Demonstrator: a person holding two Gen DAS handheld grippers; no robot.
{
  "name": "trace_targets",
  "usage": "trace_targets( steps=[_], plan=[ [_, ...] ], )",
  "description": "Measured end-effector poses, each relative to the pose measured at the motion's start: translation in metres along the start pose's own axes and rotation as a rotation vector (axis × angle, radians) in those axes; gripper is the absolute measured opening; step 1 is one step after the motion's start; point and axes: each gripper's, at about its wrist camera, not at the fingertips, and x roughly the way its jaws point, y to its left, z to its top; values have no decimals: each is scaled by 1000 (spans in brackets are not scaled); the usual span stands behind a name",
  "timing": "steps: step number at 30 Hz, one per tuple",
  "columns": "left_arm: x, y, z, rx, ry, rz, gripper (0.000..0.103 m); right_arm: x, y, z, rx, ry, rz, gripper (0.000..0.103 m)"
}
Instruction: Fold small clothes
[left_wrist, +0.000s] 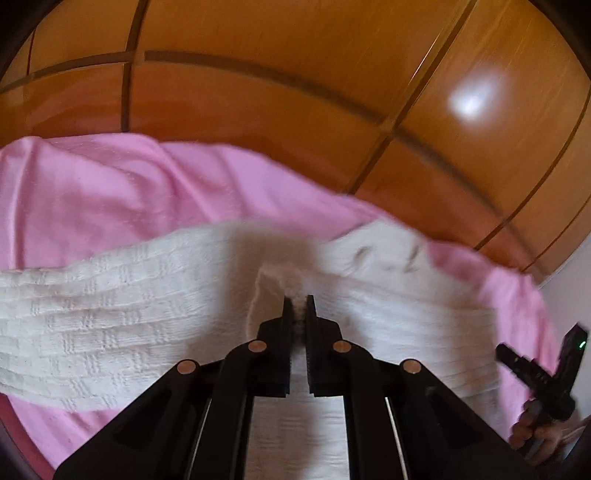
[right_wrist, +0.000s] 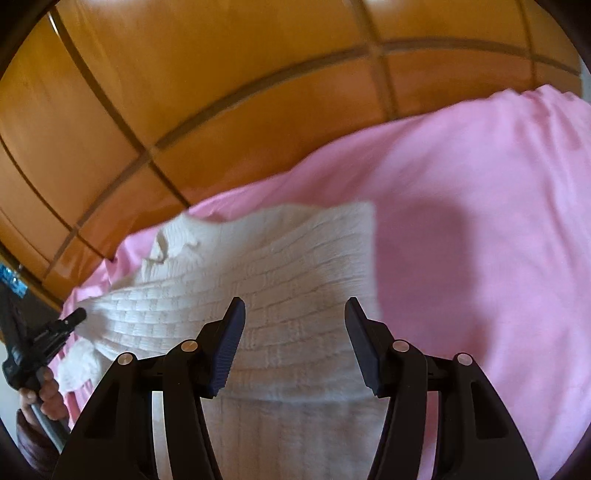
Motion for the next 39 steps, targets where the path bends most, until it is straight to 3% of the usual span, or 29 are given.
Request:
trace_targets(
  steps=[2, 4, 6, 8, 13, 15, 18, 20, 25, 28, 36, 39],
  plan=[
    [19, 0, -11, 29, 74, 46, 10, 28, -1, -6, 9, 55, -58, 55],
    [25, -2, -22, 58, 80, 102, 18, 33, 8, -16, -80, -7, -110, 58],
    [20, 0, -27, 54, 54, 113, 24, 32, 16, -22, -119, -39, -152, 59],
    [5, 9, -29, 0, 24, 115, 49, 33, 21, -25, -143, -49, -178, 61],
    [-47, 64, -44, -190, -34, 52, 57, 18, 33, -25, -166, -61, -229, 70],
    [-64, 89, -54, -255, -41, 50, 57, 3, 41, -29, -159, -101, -227, 79],
    [-92, 143, -77, -391, -58, 68, 55, -16, 62, -50, -191, -108, -177, 81],
    [-114, 187, -96, -501, -87, 64, 46, -20, 72, -66, -212, -91, -144, 84],
    [-165, 273, -129, -712, -173, 150, 40, -6, 88, -107, -271, -18, -128, 85],
    [-187, 316, -142, -819, -226, 168, 40, 3, 88, -118, -285, -26, -161, 88],
    [-183, 388, -144, -1004, -269, 133, 43, 7, 95, -119, -314, -13, -194, 93],
    [-172, 395, -138, -1040, -292, 131, 36, 8, 96, -120, -321, -10, -202, 94]
  ],
)
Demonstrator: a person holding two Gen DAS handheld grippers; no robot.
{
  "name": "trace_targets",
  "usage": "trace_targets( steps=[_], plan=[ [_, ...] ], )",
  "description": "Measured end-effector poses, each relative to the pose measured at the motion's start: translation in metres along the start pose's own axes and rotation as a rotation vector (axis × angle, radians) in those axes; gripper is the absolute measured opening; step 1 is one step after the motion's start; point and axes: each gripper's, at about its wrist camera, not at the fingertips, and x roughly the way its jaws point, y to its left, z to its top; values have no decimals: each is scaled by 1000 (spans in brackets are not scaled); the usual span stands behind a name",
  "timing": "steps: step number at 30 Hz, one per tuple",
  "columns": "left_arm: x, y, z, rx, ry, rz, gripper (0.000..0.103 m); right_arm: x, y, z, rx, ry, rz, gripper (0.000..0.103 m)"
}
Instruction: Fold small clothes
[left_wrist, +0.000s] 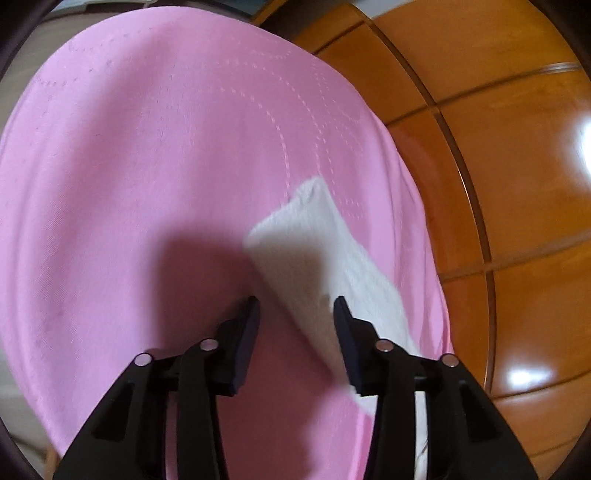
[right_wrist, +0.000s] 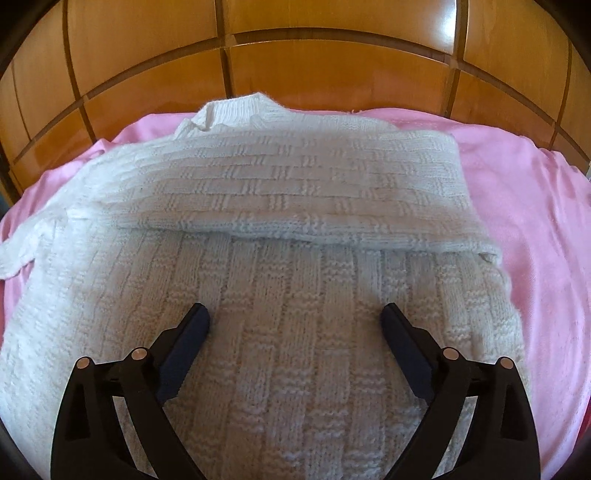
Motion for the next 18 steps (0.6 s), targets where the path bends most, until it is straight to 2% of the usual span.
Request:
trace_targets(
  steps=[3, 4, 5, 7, 9, 14, 18],
  plan=[
    [10, -4, 9, 4, -15, 16, 30, 1, 1, 1, -6, 4, -6, 95],
    [12, -5, 13, 7, -15, 25, 20, 1, 1, 1, -8, 5, -9, 95],
    [16, -11, 15, 24, -8, 43, 5, 2, 2, 1, -9, 6, -11, 96],
    [12, -21, 17, 36, -9, 29, 7, 2, 2, 1, -8, 5, -12, 96],
    [2, -45, 10, 94, -13, -31, 6, 2, 2, 1, -9, 5, -11, 96],
    [-23, -129, -45, 311, 17, -221, 6, 2, 1, 1, -4, 3, -2, 96],
    [-27, -202, -128, 529, 110, -362, 6, 2, -1, 1, 6, -2, 12, 96]
  ],
)
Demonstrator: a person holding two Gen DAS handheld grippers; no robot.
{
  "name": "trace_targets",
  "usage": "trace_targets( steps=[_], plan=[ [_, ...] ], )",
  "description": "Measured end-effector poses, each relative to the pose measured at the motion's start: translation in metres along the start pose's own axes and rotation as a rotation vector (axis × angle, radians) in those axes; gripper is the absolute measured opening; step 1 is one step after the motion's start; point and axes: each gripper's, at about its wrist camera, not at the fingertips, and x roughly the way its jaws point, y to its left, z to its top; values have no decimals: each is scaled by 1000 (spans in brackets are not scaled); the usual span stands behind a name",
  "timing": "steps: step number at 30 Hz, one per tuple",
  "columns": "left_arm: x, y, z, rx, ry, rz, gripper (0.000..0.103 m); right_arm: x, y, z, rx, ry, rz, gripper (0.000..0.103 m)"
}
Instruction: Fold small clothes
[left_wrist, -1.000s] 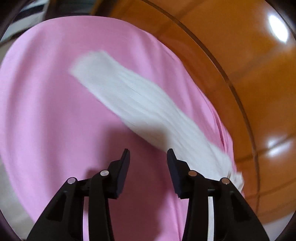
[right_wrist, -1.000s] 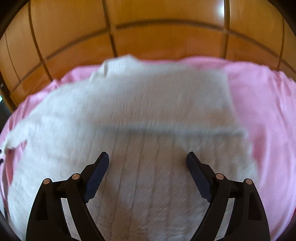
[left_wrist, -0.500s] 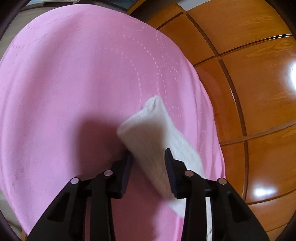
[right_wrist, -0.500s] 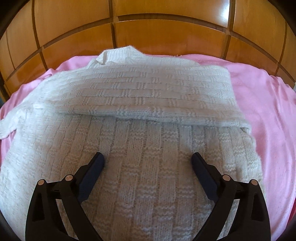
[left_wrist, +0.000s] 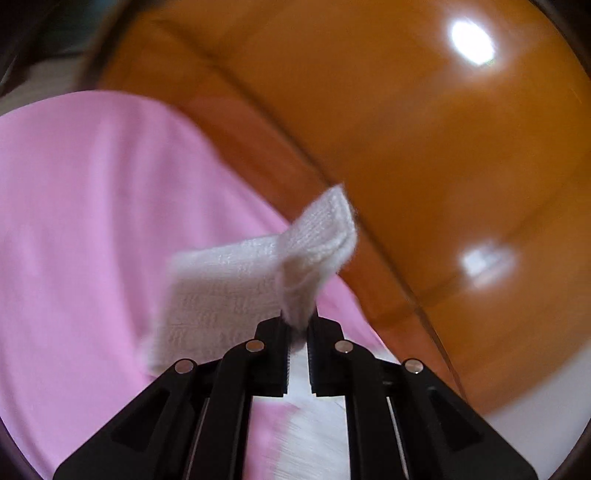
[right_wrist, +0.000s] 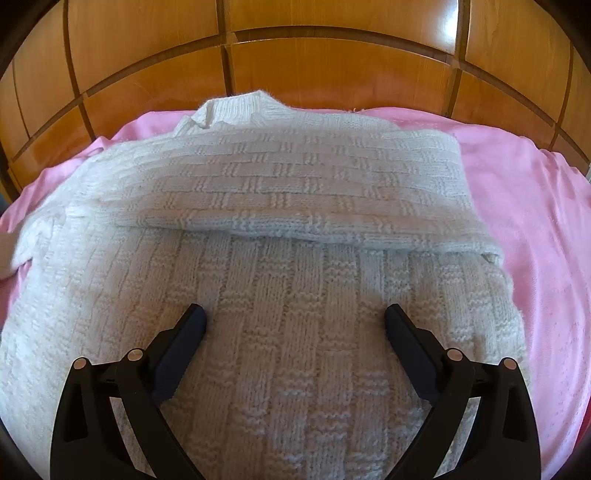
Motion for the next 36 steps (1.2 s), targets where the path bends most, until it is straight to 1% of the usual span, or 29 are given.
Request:
trace_targets(
  steps=[1, 3, 4, 6, 7, 8, 9, 10, 12, 14, 15, 16, 17, 18, 19, 21, 23, 24, 25, 26, 27, 28, 29, 30, 33, 36],
  plan=[
    [9, -18, -10, 41, 26, -20, 6, 0, -1, 0, 3, -1, 4, 96],
    [40, -64, -47, 149, 124, -75, 7, -1, -2, 0, 8, -4, 13, 96],
    [49, -77, -63, 183, 154, -85, 7, -1, -3, 0, 12, -6, 18, 96],
    [79, -106, -106, 274, 251, -96, 9, -1, -4, -1, 17, -7, 26, 96],
    [91, -116, -127, 313, 303, -103, 16, -1, -4, 0, 20, -8, 30, 96],
    [97, -120, -142, 340, 332, -104, 29, -1, -5, 0, 22, -9, 33, 96],
    [102, -123, -156, 371, 357, -95, 34, -2, -5, -1, 24, -9, 36, 96],
    [106, -125, -171, 408, 373, -76, 37, -2, -6, -1, 27, -11, 41, 96],
    [107, -123, -194, 433, 402, -61, 38, -2, -7, 0, 31, -10, 48, 96],
    [102, -109, -200, 416, 418, -40, 38, -5, -5, 2, 24, -7, 52, 95],
    [97, -100, -198, 410, 416, -27, 38, -9, -4, 4, 23, -11, 64, 88],
    [93, -89, -200, 409, 409, -8, 38, -14, -1, 8, 34, -15, 109, 83],
    [80, -76, -202, 401, 408, 4, 37, -18, 3, 12, 49, -10, 171, 77],
    [80, -66, -201, 384, 412, 18, 37, -20, 8, 16, 61, 3, 236, 72],
    [78, -54, -201, 360, 418, 34, 37, -19, 19, 21, 62, 34, 322, 70],
    [69, -34, -199, 339, 414, 58, 37, -14, 40, 27, 45, 70, 399, 61],
    [66, -22, -197, 312, 419, 53, 37, 1, 68, 33, 22, 130, 455, 57],
    [64, -18, -198, 309, 414, 50, 37, 8, 78, 34, 14, 149, 458, 55],
    [62, -15, -199, 317, 411, 52, 37, 16, 93, 37, -12, 157, 438, 55],
    [62, -15, -201, 334, 409, 57, 37, 20, 103, 39, -36, 158, 420, 50],
    [64, -16, -202, 346, 407, 61, 37, 22, 114, 41, -62, 161, 408, 34],
    [64, -17, -201, 351, 408, 63, 37, 22, 129, 46, -116, 167, 393, 25],
    [65, -17, -202, 353, 408, 64, 37, 18, 136, 48, -150, 158, 380, 10],
    [67, -19, -201, 353, 407, 62, 37, 10, 144, 54, -190, 132, 367, 6],
    [69, -17, -198, 343, 409, 55, 37, -33, 150, 79, -218, 18, 418, 6],
    [71, -17, -198, 342, 407, 56, 37, -80, 138, 113, -193, -106, 463, 6]
  ],
)
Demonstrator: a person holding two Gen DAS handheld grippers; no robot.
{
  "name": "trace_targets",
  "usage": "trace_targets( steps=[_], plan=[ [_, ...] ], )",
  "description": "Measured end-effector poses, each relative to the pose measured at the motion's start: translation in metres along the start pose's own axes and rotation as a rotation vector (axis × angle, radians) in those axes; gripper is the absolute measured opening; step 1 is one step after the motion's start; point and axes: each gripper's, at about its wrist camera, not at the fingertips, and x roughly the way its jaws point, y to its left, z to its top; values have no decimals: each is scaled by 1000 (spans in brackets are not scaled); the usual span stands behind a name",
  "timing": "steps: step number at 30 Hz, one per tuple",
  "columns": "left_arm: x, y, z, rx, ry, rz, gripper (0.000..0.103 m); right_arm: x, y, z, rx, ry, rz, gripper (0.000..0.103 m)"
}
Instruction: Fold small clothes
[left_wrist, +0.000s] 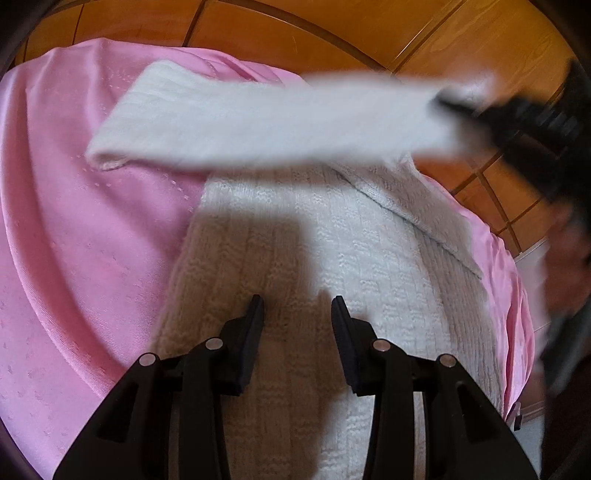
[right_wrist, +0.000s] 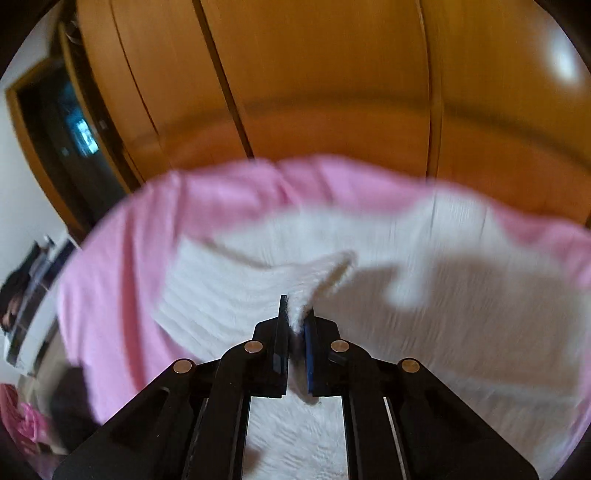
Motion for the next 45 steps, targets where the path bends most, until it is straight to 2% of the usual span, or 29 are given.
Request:
trace_targets(
  steps=[4, 7, 11, 14, 17, 21, 24, 28, 29, 32, 36, 37, 38, 39, 40, 42, 45],
  plan=[
    [1, 0, 0, 5, 2, 4, 37, -57, -30, 37, 61, -149, -25, 6],
    [1, 0, 0, 7, 2, 7, 37, -72, -73, 37, 143, -179, -106, 6],
    [2, -1, 1, 15, 5, 14, 37, -69, -146, 15, 287, -139, -222, 6],
    [2, 0, 2, 12, 12, 16, 37, -50, -199, -14, 402, -57, -304, 6],
    [2, 0, 3, 9, 22, 26, 37, -29, -234, -46, 491, 8, -354, 6],
    [-7, 0, 10, -23, 44, 23, 40, -7, -255, -76, 542, 70, -405, 6],
    [-21, 5, 26, -62, 9, -10, 46, -4, -255, -84, 566, 56, -380, 6],
    [-25, 10, 68, -72, -57, -13, 57, -4, -253, -84, 541, 57, -374, 6],
    [-22, 12, 77, -80, -62, -20, 61, -6, -255, -85, 543, 55, -365, 6],
    [2, 18, 114, -96, -52, -18, 64, -15, -258, -86, 539, 47, -333, 6],
    [43, 29, 148, -154, 0, -29, 64, -22, -263, -87, 529, 52, -309, 6],
    [51, 33, 152, -173, 6, -33, 60, -22, -264, -87, 522, 55, -305, 6],
    [61, 35, 156, -185, 16, -38, 36, -24, -265, -88, 517, 57, -306, 6],
    [69, 35, 159, -182, 35, -38, 21, -23, -265, -88, 509, 59, -306, 6],
    [73, 33, 160, -178, 40, -28, 17, -23, -264, -87, 505, 60, -305, 6],
    [65, 30, 157, -155, -14, 14, 13, -28, -259, -84, 487, 41, -300, 6],
    [60, 30, 143, -89, -26, 135, 11, -43, -246, -80, 447, -4, -246, 6]
  ],
)
